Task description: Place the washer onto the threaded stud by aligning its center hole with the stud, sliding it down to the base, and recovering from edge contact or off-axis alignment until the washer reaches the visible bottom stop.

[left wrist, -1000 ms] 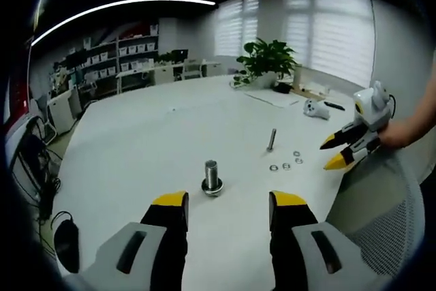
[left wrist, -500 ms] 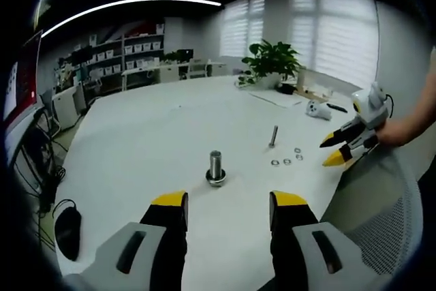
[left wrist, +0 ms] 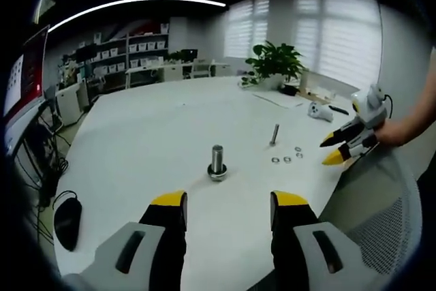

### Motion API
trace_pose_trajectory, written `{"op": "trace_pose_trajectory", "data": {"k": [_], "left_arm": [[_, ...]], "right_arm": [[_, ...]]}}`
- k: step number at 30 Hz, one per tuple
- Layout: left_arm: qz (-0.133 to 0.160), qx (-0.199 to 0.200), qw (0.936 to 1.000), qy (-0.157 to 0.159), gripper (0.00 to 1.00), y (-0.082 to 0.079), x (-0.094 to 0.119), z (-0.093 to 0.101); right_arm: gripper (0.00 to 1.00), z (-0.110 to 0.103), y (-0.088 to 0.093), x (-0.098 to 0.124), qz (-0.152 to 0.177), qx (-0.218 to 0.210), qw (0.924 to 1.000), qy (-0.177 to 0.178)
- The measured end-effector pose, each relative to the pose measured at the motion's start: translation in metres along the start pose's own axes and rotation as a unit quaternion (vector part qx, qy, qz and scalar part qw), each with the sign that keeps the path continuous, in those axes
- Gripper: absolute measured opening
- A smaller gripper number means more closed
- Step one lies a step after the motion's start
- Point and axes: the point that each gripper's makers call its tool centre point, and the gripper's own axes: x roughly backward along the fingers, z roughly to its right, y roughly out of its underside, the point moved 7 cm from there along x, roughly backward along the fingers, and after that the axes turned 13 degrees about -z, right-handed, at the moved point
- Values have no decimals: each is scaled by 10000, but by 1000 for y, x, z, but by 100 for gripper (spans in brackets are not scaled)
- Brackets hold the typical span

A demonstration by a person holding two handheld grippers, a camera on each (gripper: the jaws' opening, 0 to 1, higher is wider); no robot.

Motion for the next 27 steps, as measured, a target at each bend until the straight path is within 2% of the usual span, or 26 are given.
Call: {"op": "trace_pose_trajectory", "data": {"k": [15,27], "left_arm": [[-24,-108,9999,-3,47,7,-2,0],[-74,-167,9998,2,47,8,-4,1]], "right_arm": [[47,-3,1,-2,-128,86,9999,-10],[47,-5,1,-3,-281,318,9991,-41]]}}
